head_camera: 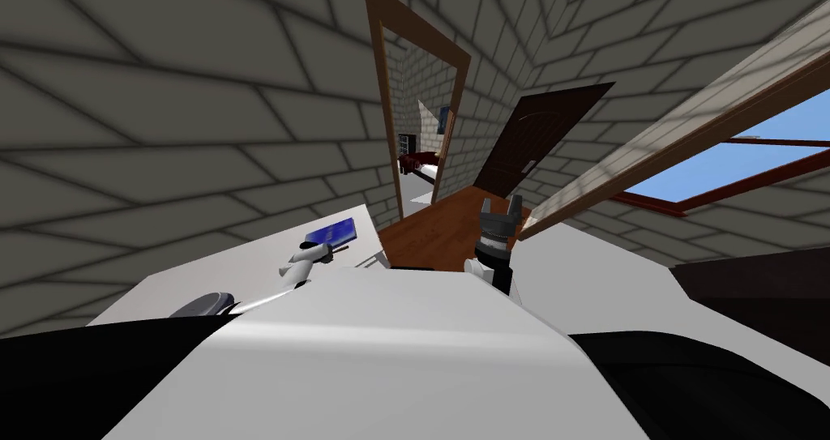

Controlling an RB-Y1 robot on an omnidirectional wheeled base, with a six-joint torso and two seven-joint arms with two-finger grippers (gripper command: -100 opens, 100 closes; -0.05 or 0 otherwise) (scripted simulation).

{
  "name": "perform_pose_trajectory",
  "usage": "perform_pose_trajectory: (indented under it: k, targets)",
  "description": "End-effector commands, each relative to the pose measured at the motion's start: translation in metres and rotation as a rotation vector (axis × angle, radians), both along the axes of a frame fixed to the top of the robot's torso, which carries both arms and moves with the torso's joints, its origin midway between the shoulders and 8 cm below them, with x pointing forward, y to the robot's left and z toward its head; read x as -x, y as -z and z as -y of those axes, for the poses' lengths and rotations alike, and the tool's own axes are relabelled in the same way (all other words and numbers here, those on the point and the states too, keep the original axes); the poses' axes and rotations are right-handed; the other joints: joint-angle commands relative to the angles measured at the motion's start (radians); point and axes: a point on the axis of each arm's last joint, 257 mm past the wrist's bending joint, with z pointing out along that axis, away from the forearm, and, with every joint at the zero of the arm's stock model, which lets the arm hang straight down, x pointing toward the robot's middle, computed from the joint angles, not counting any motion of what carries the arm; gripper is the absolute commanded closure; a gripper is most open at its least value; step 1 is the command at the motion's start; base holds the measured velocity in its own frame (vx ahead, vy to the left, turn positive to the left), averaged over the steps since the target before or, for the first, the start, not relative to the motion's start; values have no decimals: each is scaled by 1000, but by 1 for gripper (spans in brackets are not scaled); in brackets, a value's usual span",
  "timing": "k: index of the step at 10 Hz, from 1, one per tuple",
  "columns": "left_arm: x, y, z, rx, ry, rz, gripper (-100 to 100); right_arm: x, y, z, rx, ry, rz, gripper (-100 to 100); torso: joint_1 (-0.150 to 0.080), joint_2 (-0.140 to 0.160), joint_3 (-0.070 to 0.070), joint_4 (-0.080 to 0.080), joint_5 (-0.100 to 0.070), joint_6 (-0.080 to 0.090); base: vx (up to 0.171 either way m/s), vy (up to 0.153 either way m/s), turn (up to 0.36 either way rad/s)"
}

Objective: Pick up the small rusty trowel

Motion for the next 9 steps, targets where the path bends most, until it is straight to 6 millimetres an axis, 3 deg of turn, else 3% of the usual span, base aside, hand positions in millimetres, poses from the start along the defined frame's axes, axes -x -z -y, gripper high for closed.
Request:
perform_pose_trajectory:
  k: [1, 4, 5, 6, 8, 9]
  targets:
    - [4, 4, 0, 23, -20, -21, -100, 0, 0, 0, 0, 0, 0, 0, 0, 0, 0, 0, 0, 0, -7, 15, -116]
    - [6, 5, 0, 34, -31, -30, -100, 0, 0, 0, 0, 0, 0, 0, 0, 0, 0, 0, 0, 0, -4, 11, -55]
    - [6, 5, 0, 35, -32, -32, 0, 0, 0, 0, 0, 0, 0, 0, 0, 0, 0, 0, 0, -1, 0, 0, 0]
    - [9, 14, 6, 35, -30, -32, -100, 0, 0, 0, 0, 0, 0, 0, -1, 0, 0, 0, 0, -1, 32, 36, 16]
    - [13, 25, 14, 35, -27, -33, -100, 0, 0, 0, 0, 0, 0, 0, 3, -3, -2, -1, 1, -1, 57, 69, 11]
    - [11, 22, 12, 35, -27, -34, -100, 0, 0, 0, 0, 0, 0, 0, 4, -4, -2, -1, 1, -1, 29, 36, -3]
